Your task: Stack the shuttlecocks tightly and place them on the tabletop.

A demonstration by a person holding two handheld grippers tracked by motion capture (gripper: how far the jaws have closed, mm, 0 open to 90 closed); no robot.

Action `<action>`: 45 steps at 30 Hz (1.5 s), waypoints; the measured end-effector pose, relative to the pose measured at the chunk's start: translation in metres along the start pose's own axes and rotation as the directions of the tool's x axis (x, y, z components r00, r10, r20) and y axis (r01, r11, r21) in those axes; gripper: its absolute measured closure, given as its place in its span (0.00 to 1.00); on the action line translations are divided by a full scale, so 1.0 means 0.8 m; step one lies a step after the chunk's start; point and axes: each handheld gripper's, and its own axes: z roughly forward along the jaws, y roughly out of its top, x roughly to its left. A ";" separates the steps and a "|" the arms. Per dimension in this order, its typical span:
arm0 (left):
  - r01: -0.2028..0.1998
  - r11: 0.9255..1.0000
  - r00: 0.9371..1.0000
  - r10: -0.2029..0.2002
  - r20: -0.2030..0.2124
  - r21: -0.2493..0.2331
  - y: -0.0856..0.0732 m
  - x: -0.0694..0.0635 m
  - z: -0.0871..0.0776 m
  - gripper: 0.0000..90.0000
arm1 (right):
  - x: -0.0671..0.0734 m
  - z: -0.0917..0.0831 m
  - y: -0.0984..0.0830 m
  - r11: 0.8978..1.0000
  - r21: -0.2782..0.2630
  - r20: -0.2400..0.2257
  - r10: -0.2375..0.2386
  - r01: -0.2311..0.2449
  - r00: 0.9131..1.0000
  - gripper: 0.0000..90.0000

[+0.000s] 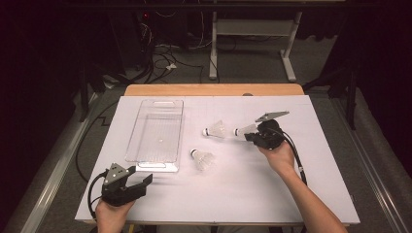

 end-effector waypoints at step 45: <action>-0.001 1.000 1.000 0.001 0.006 -0.001 0.000 0.000 -0.001 0.34 | 0.009 0.039 0.032 1.000 0.008 -0.067 -0.004 0.004 0.998 1.00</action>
